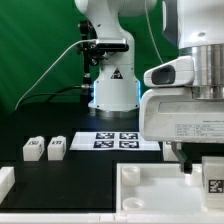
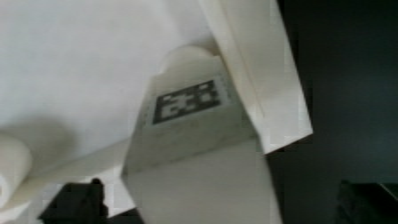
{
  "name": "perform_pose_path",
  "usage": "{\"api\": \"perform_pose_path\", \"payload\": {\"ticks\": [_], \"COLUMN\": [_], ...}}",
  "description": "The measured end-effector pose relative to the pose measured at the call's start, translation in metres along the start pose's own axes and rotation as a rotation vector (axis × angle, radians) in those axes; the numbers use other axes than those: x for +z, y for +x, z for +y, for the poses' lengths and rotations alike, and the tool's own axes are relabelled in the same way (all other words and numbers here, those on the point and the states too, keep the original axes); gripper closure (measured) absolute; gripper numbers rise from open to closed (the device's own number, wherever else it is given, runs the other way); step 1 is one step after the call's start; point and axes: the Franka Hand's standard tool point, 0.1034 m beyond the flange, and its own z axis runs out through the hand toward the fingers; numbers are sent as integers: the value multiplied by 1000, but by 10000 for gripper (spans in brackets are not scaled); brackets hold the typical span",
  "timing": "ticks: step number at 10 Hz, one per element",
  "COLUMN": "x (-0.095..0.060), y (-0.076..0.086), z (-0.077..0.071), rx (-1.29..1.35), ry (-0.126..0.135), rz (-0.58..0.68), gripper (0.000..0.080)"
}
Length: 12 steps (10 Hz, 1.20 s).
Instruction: Assemble one leg
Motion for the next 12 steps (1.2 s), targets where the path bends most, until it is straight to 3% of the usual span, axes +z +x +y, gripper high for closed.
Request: {"api": "perform_pose_path", "payload": {"ticks": [1, 4, 7, 8, 9, 10, 11, 12], "x": [0, 1, 2, 2, 2, 2, 2, 2], "y": [0, 0, 1, 0, -4, -8, -12, -13], "z": [0, 2, 9, 14, 17, 19, 17, 15], "rx": [29, 114, 414, 665, 905, 1085, 1256, 1350], "ry": [-1, -3, -11, -3, 26, 73, 81, 67], "rz": [-1, -1, -4, -29, -62, -77, -79, -100], "gripper": [150, 505, 505, 505, 505, 505, 505, 504]}}
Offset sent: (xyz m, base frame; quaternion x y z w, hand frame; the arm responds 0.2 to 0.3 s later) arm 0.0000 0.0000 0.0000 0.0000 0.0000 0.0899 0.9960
